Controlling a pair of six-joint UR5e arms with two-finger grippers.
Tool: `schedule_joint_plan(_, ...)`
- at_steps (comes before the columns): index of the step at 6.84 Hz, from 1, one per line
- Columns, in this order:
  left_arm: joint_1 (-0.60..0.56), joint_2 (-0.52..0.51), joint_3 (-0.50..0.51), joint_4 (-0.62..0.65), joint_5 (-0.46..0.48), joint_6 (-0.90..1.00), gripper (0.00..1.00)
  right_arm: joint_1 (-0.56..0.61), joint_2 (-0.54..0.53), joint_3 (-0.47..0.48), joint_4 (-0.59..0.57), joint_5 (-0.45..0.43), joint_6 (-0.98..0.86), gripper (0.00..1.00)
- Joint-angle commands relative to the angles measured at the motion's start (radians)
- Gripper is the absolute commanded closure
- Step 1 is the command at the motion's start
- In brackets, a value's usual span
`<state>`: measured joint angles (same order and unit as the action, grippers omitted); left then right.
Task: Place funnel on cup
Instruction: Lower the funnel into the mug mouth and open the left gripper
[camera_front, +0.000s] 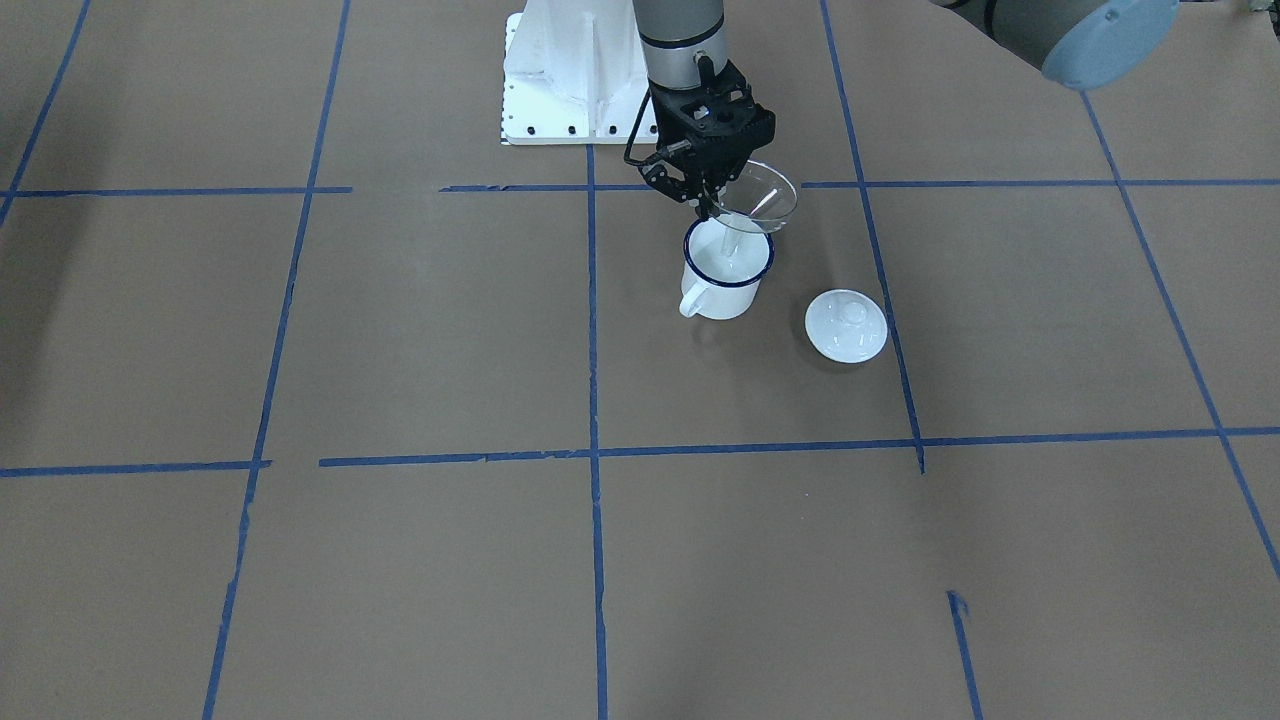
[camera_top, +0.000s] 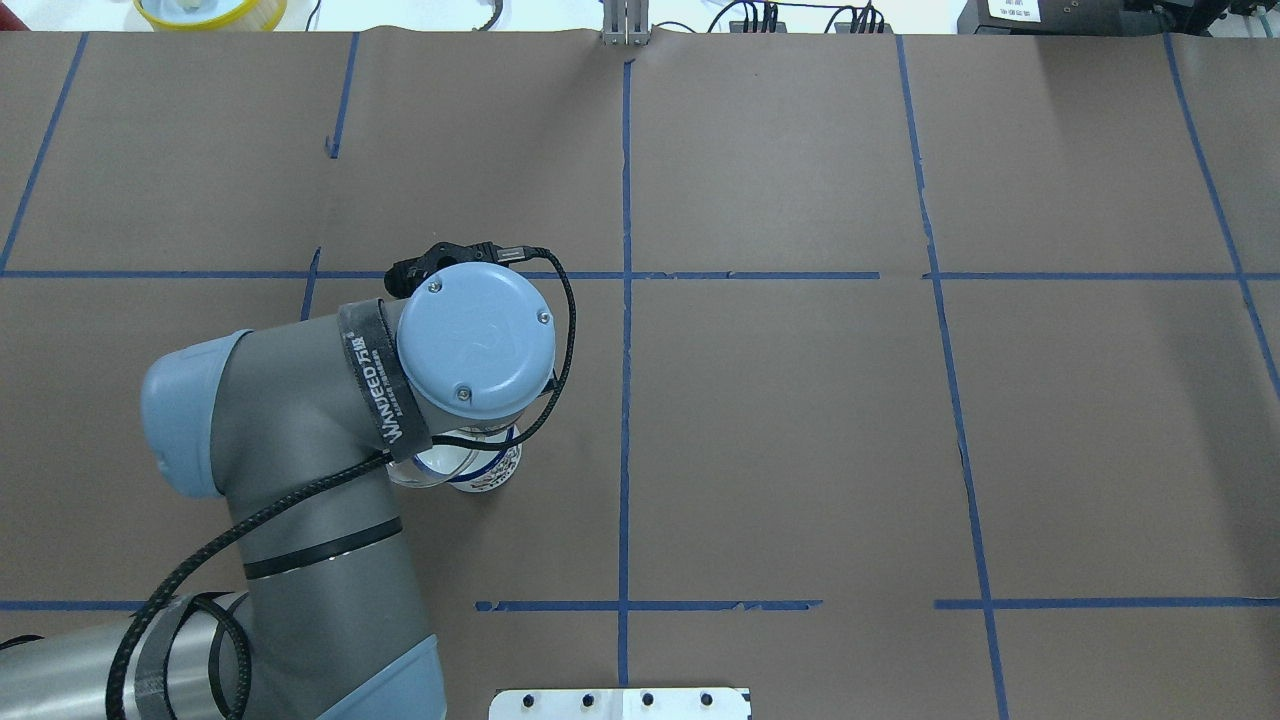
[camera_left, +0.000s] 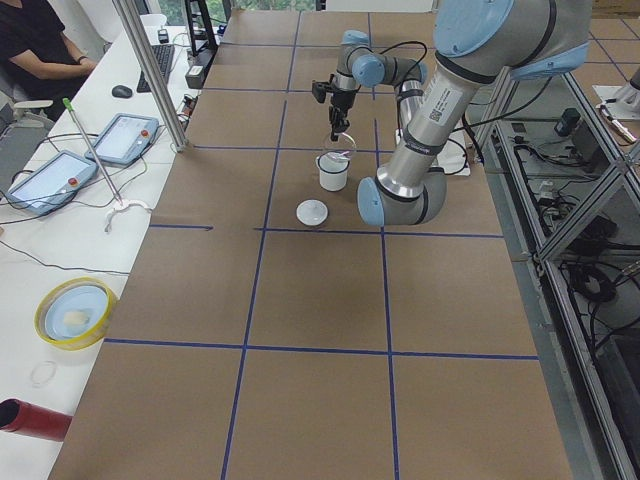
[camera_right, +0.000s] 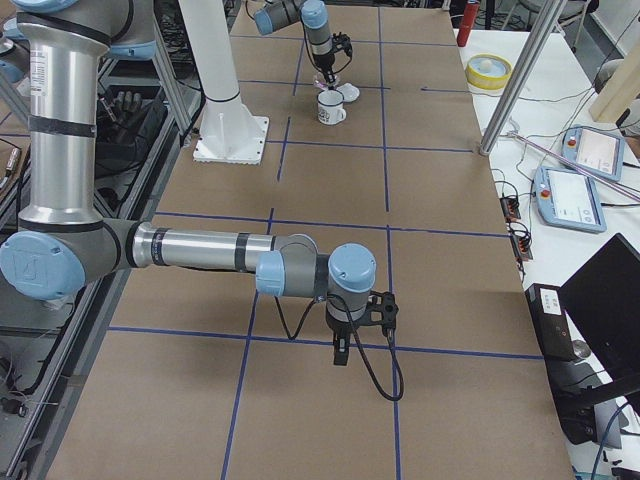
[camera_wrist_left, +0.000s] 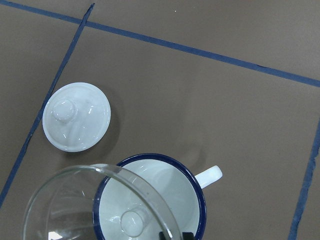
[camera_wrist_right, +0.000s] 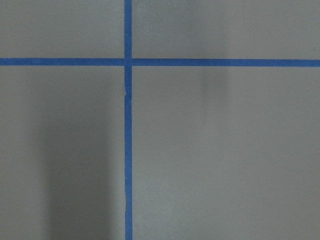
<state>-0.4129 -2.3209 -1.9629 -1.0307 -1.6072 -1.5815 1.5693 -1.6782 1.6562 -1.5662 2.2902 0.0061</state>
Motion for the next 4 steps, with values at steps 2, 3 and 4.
schedule_joint_plan(2,0.028,-0.002,0.082,-0.043,0.070,-0.006,0.00,0.000,0.000,0.000,0.000,0.000,0.000,0.00)
schedule_joint_plan(3,0.031,-0.002,0.081,-0.043,0.082,-0.006,0.00,0.000,0.000,0.000,0.000,0.000,0.000,0.00)
schedule_joint_plan(4,0.031,-0.003,0.081,-0.043,0.082,-0.006,0.00,0.000,0.000,0.000,0.000,0.000,0.000,0.00)
